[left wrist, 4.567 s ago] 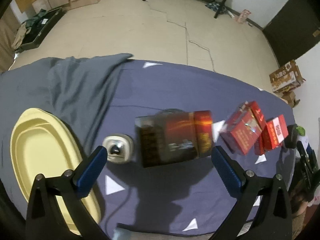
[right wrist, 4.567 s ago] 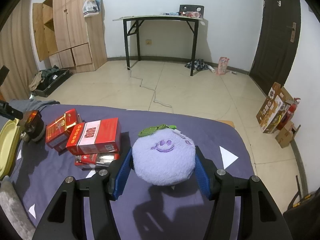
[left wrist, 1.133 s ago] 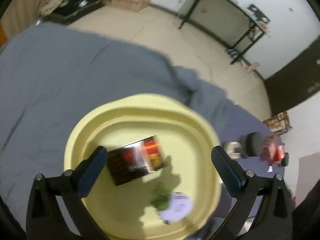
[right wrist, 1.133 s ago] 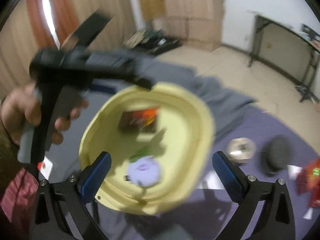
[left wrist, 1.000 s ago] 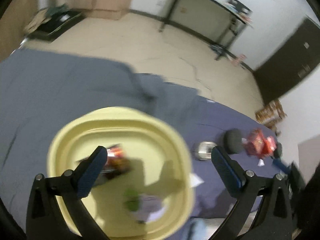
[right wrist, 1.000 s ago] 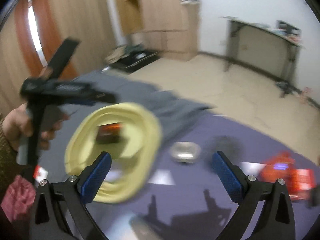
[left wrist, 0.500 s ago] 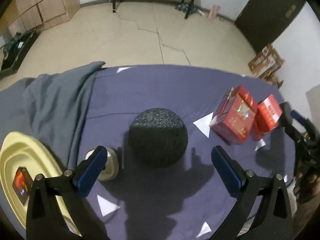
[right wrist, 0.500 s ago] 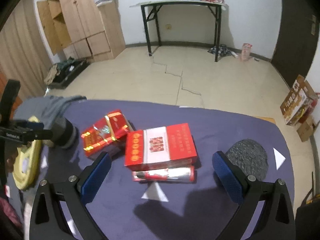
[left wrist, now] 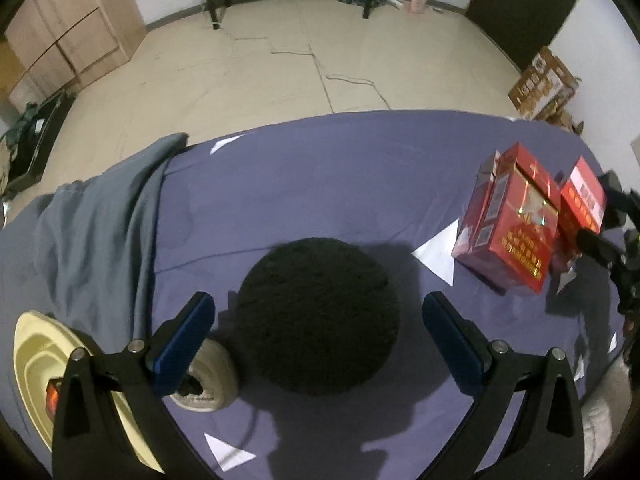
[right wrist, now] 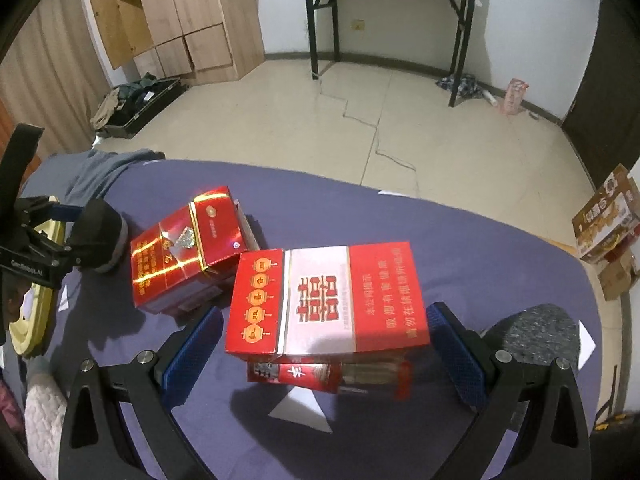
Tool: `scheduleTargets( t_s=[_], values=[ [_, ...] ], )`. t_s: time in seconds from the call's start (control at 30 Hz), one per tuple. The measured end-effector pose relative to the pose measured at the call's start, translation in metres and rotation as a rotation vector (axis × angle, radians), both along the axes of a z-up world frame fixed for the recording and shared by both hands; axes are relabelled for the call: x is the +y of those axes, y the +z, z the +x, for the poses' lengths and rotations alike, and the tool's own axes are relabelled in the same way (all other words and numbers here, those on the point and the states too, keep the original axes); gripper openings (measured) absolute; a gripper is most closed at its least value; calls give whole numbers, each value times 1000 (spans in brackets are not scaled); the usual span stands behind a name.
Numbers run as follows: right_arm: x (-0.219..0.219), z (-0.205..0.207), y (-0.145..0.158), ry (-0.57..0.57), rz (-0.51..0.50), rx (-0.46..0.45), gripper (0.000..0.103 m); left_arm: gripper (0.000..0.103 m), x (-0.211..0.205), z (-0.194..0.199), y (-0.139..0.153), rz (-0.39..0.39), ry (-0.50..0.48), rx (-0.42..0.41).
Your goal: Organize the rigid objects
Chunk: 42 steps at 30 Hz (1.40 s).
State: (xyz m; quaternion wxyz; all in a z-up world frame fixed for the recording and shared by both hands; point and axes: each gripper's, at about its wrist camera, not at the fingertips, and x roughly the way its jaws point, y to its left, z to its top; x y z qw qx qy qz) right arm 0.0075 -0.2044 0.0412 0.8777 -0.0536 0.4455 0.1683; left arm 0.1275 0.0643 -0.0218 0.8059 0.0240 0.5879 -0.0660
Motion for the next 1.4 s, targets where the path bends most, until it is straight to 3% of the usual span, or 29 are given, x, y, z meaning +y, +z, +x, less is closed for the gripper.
scheduleTargets(
  t_s=[0.07,0.1,0.13,0.33,0.4,0.53,0.67,0.77,0.9,1.0,1.1,1.27,1.4],
  values=[
    [-1,4,0,3,-15,-6,102,98,-4,1,-2,17,-22,-15],
    [-1,5,0,3,-7,-10,96,89,-5,1,-3,24,-30,-25],
    [-2,7,0,2,11,-20,90,69,-6,1,-4,34,-34,-32],
    [-15,-2,18,-31,54,-102,91,68,7,-1,2,-34,-3,-28],
    [-19,-10,33,-42,71,-138,91,68,14,-5,18,-69,-3,-45],
    [0,-28,75,23,79,-206,91,68,68,-30,85,-138,70,-153],
    [72,-48,113,201,137,-230,91,68,151,-77,132,-118,163,-216],
    [148,-59,121,343,159,-219,91,68,210,-128,140,-60,241,-216],
    [253,-75,95,512,125,-156,91,68,262,-191,101,-1,304,-112],
    [319,-81,64,589,70,-94,91,68,274,-210,57,-13,317,-13],
    [365,-83,34,657,-12,-57,91,68,277,-215,27,-19,315,9],
    [411,-76,4,699,-144,-57,91,68,279,-206,-3,-30,309,37],
    [423,-75,-3,708,-169,-71,92,69,287,-201,-13,-33,319,39]
  ],
)
